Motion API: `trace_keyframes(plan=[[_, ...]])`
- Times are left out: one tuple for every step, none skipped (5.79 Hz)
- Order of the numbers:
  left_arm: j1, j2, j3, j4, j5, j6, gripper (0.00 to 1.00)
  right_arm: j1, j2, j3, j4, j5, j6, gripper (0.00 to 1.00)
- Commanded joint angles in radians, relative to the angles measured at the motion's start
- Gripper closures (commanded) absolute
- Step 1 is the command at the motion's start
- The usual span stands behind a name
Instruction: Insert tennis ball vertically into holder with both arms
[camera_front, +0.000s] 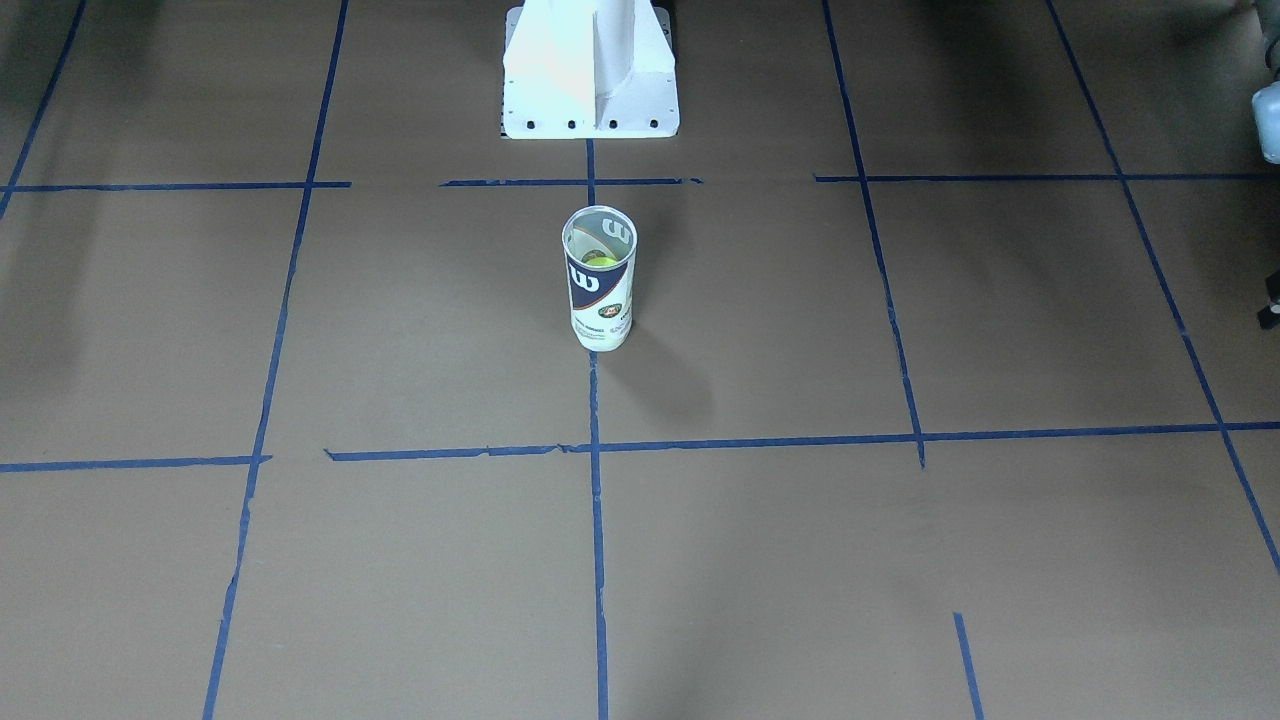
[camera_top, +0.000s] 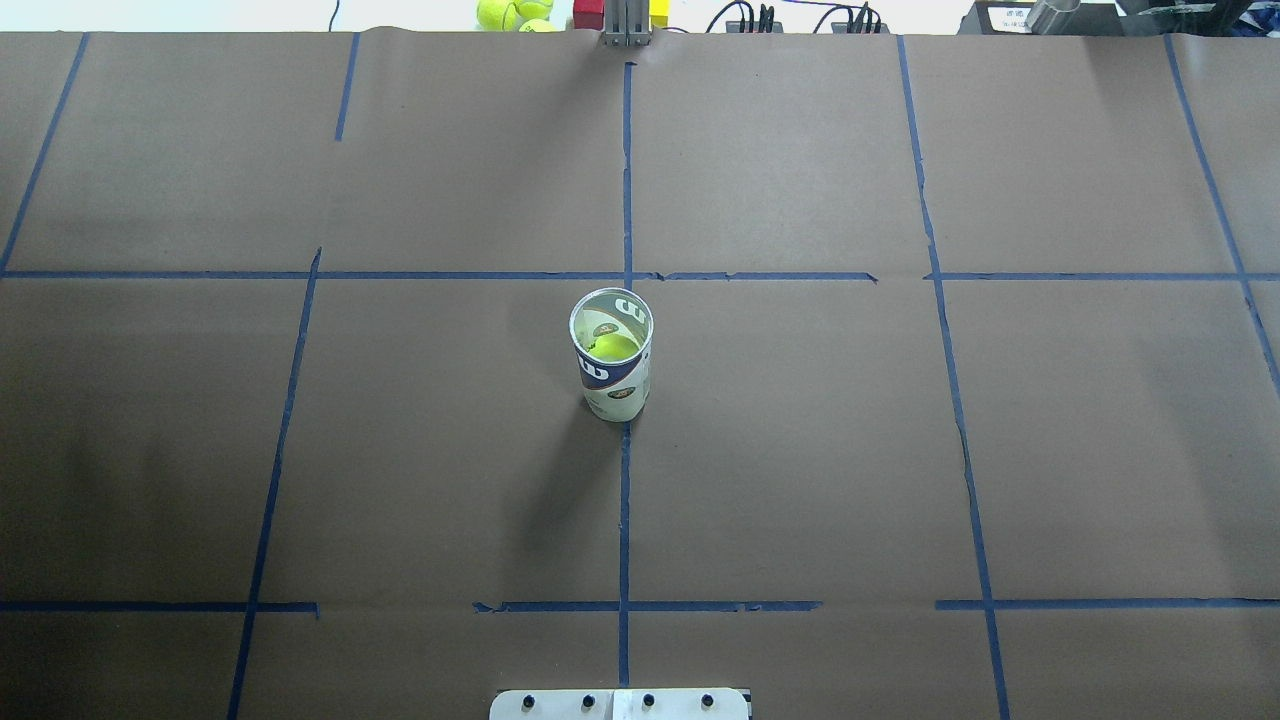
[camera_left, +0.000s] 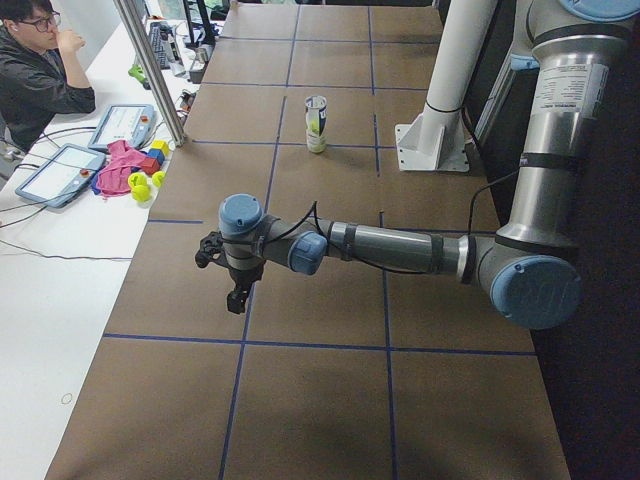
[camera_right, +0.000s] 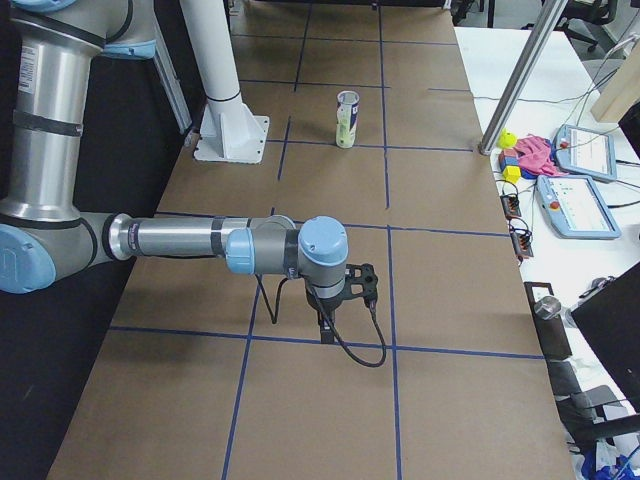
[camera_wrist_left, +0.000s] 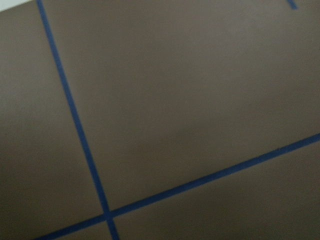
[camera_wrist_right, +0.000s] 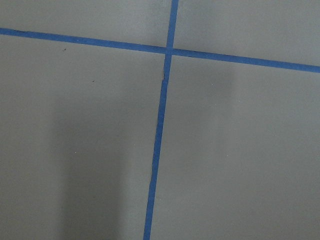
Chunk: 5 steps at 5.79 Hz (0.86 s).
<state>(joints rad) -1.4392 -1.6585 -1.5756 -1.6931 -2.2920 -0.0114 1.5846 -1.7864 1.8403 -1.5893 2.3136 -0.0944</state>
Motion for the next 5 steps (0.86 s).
trace_keyframes(plan=[[-0.045,0.008,0.003,0.142,-0.003,0.145,0.0,-0.001,0.007,0.0,0.002,0.0,-0.002,0.0],[-0.064,0.0,-0.003,0.302,-0.003,0.148,0.0,-0.001,0.008,0.002,0.002,0.003,-0.002,0.0],[-0.076,0.025,0.002,0.309,-0.009,0.146,0.0,-0.001,0.008,0.002,0.002,0.001,-0.002,0.0],[-0.076,0.049,0.009,0.306,-0.011,0.146,0.0,-0.001,0.007,0.001,0.0,0.003,-0.002,0.0],[-0.079,0.054,-0.012,0.306,-0.011,0.149,0.0,-0.001,0.004,0.0,0.0,0.001,-0.002,0.0]])
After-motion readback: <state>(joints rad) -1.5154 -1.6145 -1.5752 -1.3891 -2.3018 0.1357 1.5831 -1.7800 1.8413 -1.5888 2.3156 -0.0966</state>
